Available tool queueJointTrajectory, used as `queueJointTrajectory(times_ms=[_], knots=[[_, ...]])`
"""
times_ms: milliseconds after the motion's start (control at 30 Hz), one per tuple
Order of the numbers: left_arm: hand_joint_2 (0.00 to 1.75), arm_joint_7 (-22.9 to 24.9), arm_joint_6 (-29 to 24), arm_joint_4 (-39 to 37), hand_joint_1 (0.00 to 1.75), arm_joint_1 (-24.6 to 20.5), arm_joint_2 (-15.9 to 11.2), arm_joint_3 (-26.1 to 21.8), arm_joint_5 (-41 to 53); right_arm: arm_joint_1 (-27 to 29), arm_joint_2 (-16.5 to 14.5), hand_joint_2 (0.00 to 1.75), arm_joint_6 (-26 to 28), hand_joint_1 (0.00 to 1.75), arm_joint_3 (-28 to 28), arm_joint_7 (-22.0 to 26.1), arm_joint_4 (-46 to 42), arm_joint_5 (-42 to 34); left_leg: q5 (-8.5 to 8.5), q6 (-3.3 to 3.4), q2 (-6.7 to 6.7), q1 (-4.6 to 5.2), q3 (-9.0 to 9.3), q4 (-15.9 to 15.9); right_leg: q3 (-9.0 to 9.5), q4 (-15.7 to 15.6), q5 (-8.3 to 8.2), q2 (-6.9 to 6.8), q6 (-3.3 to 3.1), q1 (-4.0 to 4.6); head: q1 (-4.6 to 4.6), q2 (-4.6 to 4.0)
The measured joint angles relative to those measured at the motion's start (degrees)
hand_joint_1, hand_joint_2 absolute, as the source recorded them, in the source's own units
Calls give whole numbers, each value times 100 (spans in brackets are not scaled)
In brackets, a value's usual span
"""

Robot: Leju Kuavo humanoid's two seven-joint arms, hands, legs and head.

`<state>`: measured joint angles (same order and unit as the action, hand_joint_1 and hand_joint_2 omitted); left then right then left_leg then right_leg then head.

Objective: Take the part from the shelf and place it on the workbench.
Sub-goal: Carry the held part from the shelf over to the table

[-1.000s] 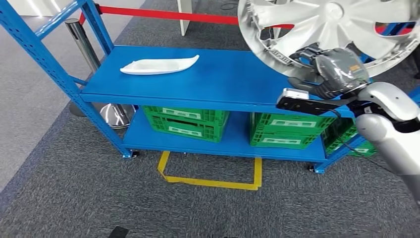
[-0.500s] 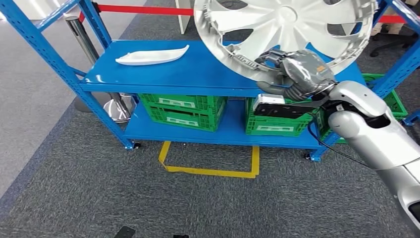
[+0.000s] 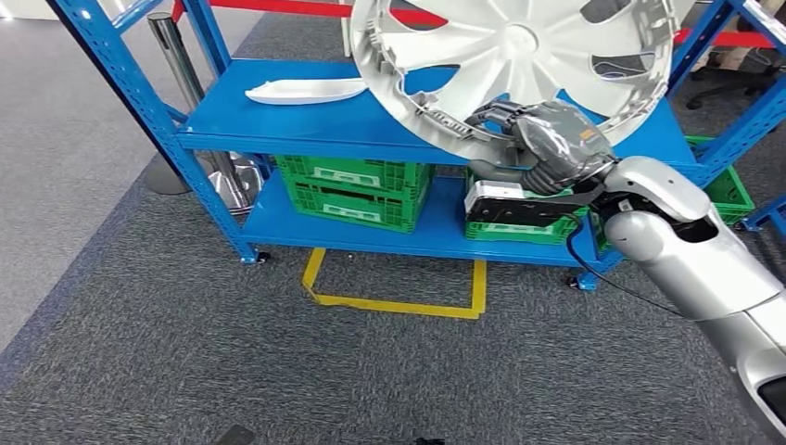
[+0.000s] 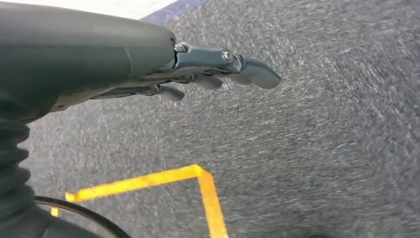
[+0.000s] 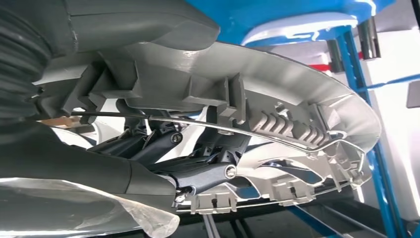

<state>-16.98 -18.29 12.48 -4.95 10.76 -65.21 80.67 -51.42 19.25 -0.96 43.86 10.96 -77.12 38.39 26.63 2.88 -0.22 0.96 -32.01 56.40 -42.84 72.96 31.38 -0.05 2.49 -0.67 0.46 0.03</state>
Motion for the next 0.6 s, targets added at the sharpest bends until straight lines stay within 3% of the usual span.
queueJointTrajectory(times_ms=[67, 133, 200, 300, 333, 400, 467, 500, 533, 600], knots=[[175, 0, 6, -3, 0, 2, 3, 9, 3, 0, 4, 175, 1, 175, -8, -9, 3, 8, -16, -17, -47, -2, -49, 45, 507, -755, -260, 109, -38, -3, 0, 0], [175, 0, 16, -4, 0, -13, 7, 26, 6, -5, 19, 175, 5, 175, -25, -22, -2, 18, -34, -54, -90, 0, -121, 104, 913, -1392, -371, 284, -81, -10, -5, -1], [175, 0, 27, -6, 0, -23, 16, 39, 11, -8, 30, 175, 9, 175, -40, -27, -7, 25, -69, -115, -155, -12, -201, 140, 996, -1525, -359, 316, -106, -1, -13, 0], [175, 0, 31, -9, 0, -10, 17, 44, 17, -7, 32, 175, 11, 175, -50, -36, -10, 30, 21, -213, -207, -8, -304, 286, 996, -1565, -399, 150, -172, -39, -32, 1], [175, 0, 30, -9, 0, -7, 14, 45, 17, -9, 32, 175, 11, 175, -55, -40, -10, 30, 161, -254, -173, -14, -402, 503, 1001, -1583, -413, 89, -195, -58, -46, 1], [175, 0, 30, -9, 0, -3, 15, 47, 17, -10, 33, 175, 11, 175, -58, -45, -9, 30, 530, -335, -78, -64, -717, 1230, 999, -1583, -420, -18, -213, -60, -69, 1], [175, 0, 31, -10, 0, -1, 15, 47, 18, -5, 33, 175, 11, 175, -49, -43, -9, 30, 675, -384, -41, -112, -943, 1766, 998, -1578, -419, -119, -212, -57, -70, 1], [175, 0, 32, -10, 0, -1, 15, 47, 20, -3, 33, 175, 11, 175, -46, -43, -9, 30, 587, -396, -27, -129, -927, 1740, 1000, -1575, -417, -170, -209, -57, -72, 1], [175, 0, 32, -11, 0, -1, 15, 48, 21, -2, 33, 175, 11, 175, -45, -43, -10, 30, 403, -399, 1, -140, -811, 1490, 1006, -1574, -412, -220, -202, -58, -72, 1], [175, 1, 32, -10, 0, -3, 15, 54, 25, -6, 35, 175, 11, 175, -54, -44, -10, 30, 8, -385, 180, -122, -460, 718, 1011, -1568, -396, -312, -174, -43, -73, 1]])
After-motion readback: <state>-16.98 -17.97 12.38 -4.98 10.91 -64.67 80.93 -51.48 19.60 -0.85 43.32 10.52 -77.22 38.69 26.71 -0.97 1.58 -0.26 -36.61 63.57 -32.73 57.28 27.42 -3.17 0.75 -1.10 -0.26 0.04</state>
